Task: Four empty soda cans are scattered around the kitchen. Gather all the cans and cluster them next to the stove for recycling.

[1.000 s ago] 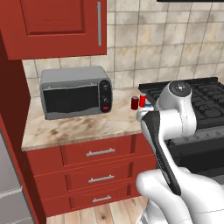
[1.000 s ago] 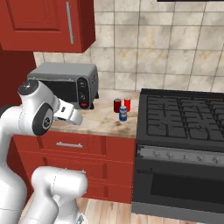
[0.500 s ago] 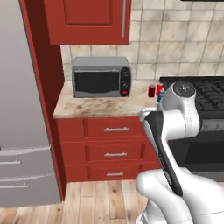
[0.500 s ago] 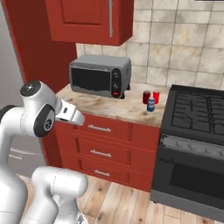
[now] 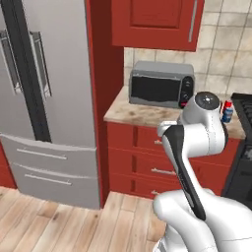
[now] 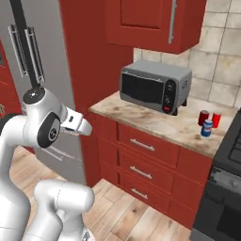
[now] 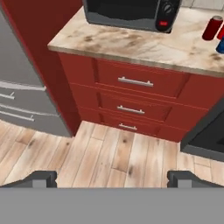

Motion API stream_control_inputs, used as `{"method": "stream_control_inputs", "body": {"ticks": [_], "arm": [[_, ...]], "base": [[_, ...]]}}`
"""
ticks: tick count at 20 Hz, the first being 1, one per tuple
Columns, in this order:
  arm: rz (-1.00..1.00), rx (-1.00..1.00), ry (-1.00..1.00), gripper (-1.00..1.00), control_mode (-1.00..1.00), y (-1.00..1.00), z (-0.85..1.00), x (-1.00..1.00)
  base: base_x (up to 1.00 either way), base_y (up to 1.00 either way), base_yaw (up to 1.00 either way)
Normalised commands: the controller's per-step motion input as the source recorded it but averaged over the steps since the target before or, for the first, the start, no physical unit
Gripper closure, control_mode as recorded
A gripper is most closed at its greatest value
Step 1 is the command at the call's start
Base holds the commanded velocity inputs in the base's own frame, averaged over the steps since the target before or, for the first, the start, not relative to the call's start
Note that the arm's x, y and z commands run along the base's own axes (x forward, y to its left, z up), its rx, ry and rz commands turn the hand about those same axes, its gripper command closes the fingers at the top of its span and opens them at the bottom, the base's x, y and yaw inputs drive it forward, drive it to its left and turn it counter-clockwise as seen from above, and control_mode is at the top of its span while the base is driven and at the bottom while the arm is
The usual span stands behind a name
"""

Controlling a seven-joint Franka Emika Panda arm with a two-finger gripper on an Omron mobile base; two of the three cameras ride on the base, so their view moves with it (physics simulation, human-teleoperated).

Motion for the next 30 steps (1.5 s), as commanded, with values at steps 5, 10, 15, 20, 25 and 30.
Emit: {"method": "stream_control_inputs", "body": {"ticks": [5, 10, 15, 20, 25, 30], "arm": [[0.00, 0.00, 0.00, -1.00, 1.00, 0.00, 0.00, 0.00], [0.00, 0.00, 0.00, -1.00, 1.00, 0.00, 0.00, 0.00], [0.00, 0.00, 0.00, -1.00, 1.00, 0.00, 0.00, 0.00], [0.00, 0.00, 0.00, -1.00, 1.00, 0.00, 0.00, 0.00], [0.00, 0.00, 0.00, -1.00, 1.00, 0.00, 0.00, 0.00], [0.00, 0.00, 0.00, -1.00, 1.00, 0.00, 0.00, 0.00]], "base": [[-0.06, 0.00, 0.50], [-0.07, 0.00, 0.50], [-0.04, 0.00, 0.50], [0.00, 0.00, 0.50], [-0.02, 0.00, 0.50], [0.00, 0.00, 0.50]]}}
